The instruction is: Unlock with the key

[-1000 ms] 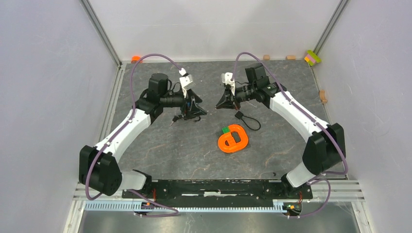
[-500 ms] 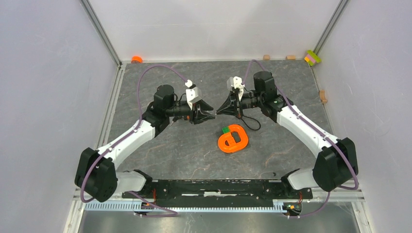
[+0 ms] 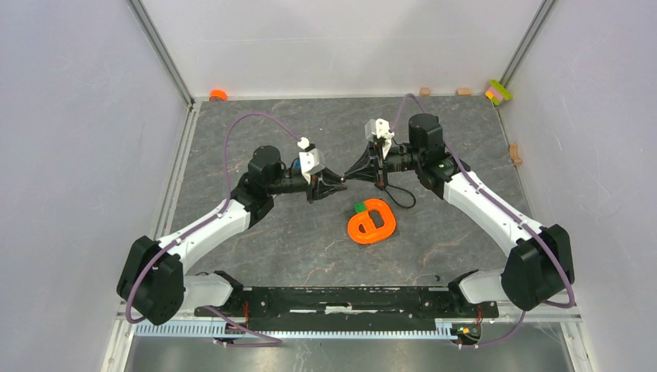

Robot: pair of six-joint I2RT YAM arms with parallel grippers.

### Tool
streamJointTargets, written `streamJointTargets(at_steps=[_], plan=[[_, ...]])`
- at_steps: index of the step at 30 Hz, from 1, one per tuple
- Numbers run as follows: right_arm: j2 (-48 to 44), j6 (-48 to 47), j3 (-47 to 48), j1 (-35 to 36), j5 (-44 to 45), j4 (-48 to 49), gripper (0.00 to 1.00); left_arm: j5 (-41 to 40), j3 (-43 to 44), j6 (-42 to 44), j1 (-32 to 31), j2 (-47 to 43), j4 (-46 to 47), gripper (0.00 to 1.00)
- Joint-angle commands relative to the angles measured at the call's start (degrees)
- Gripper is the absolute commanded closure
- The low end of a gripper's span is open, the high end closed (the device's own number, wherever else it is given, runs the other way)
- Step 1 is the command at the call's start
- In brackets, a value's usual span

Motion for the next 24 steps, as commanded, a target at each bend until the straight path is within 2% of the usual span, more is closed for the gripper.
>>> streamJointTargets(at_steps=[1, 4, 9, 20, 24], plan=[[-2.37, 0.18, 0.07, 0.11, 0.39, 2.43, 1.00, -2.30, -1.31, -0.44, -0.33, -2.14, 3.54, 0.69], [-2.53, -0.26, 0.03, 0.15, 0.59, 2.04, 1.00, -3.56, -1.61, -0.22, -0.32, -2.49, 3.61, 0.56], [-2.44, -0.87, -0.07, 0.15, 0.97, 1.78, 1.00, -3.67, -1.79, -0.23, -0.30, -2.75, 4.15, 0.55], [-1.86, -2.13, -0.04, 0.17, 1.26, 0.00, 1.00, -3.10, -2.23, 0.35, -0.29, -3.03, 4.06, 0.77], [-1.95, -3.27, 0.07, 0.17, 1.95, -1.08, 1.00, -3.18, -2.63, 1.58, -0.29, -4.20, 3.15, 0.88]])
